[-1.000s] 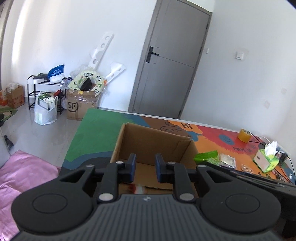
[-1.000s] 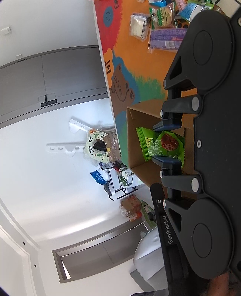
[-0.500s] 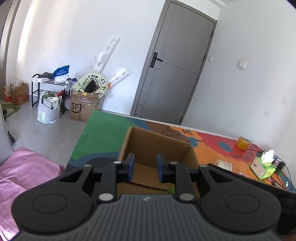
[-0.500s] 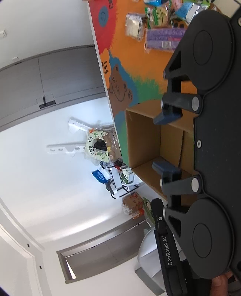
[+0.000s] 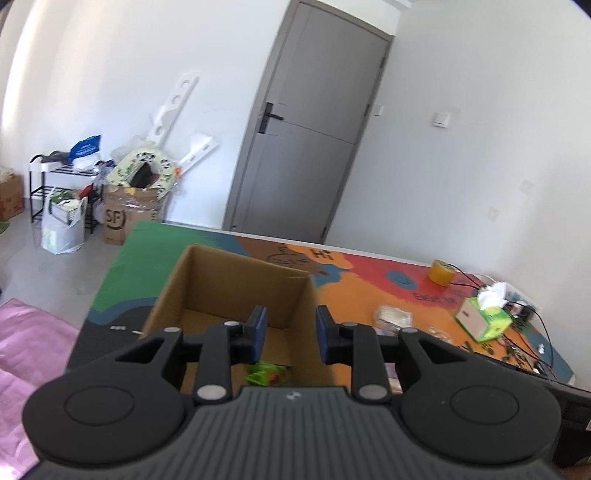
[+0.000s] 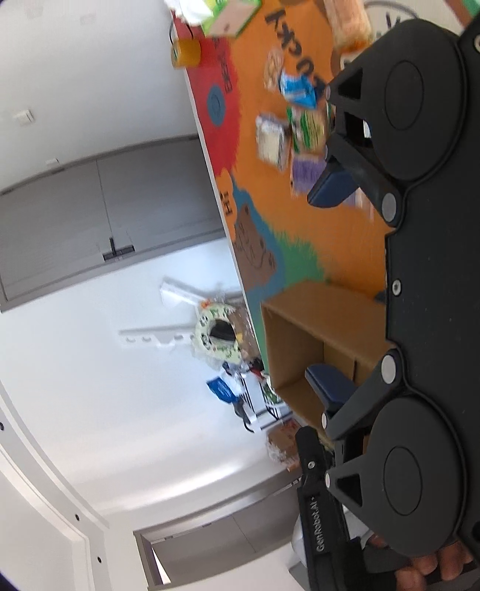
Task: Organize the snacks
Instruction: 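Move both tools back toward the snack pile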
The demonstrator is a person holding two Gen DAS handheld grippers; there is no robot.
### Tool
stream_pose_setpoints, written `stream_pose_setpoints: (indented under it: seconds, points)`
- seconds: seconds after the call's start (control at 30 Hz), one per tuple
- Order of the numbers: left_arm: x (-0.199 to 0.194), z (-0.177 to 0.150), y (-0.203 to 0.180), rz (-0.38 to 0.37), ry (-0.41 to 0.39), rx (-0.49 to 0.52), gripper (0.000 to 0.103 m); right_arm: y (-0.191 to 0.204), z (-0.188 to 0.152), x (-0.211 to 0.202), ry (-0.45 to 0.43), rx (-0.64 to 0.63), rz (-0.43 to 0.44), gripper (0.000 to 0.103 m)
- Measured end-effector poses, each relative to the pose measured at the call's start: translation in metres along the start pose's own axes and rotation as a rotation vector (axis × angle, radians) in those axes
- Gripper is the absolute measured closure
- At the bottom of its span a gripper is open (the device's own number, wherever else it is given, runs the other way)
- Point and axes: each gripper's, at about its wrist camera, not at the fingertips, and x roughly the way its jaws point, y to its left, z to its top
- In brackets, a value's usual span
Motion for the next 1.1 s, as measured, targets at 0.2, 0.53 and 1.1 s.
stream_pose_setpoints:
  seconds: [0.2, 0.53, 1.1]
  points:
    - [0.001, -0.007, -0.023, -0.025, 0.021, 0.023, 0.064, -0.023, -0.006, -0.023, -0.014, 0.01, -0.048, 0.004]
    - [-0.001, -0.019, -0.069, -0.086, 0.003, 0.111, 0.022, -0.061, -0.01, -0.051, -0.035, 0.041, -0.118, 0.0]
    - [0.031, -0.044, -0.109, -0.156, 0.086, 0.153, 0.02, -0.121, -0.03, -0.065, 0.004, 0.125, -0.214, 0.0]
